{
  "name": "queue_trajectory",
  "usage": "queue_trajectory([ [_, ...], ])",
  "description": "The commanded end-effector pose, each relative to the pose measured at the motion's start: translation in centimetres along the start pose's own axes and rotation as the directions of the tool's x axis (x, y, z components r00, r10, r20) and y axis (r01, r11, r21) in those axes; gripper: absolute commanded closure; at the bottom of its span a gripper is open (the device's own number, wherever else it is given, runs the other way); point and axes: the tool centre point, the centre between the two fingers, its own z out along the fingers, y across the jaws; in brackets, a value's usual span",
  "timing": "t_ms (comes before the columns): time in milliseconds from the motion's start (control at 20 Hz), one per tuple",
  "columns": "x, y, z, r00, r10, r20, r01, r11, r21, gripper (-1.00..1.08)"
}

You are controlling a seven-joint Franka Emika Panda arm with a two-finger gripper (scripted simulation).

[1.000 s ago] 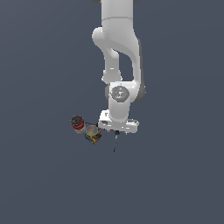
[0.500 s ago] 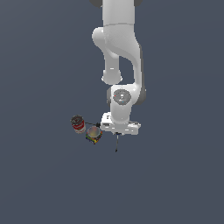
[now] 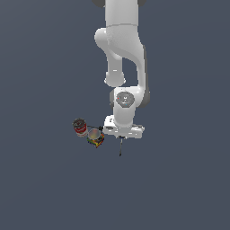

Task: Pick up a designated object from a clutter of objects.

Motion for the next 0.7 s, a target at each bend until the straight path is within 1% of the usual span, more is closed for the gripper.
queue_trajectory([
  [0, 0.0, 0.1, -0.1, 1.0, 0.0, 0.0, 0.0, 1.0, 0.0, 1.08],
  [350, 0.3, 0.9, -2.1, 1.0, 0.001, 0.001, -0.001, 1.0, -0.001, 1.08],
  [650, 0.9, 2.5, -6.0, 1.0, 0.002, 0.003, -0.002, 1.0, -0.001, 1.08],
])
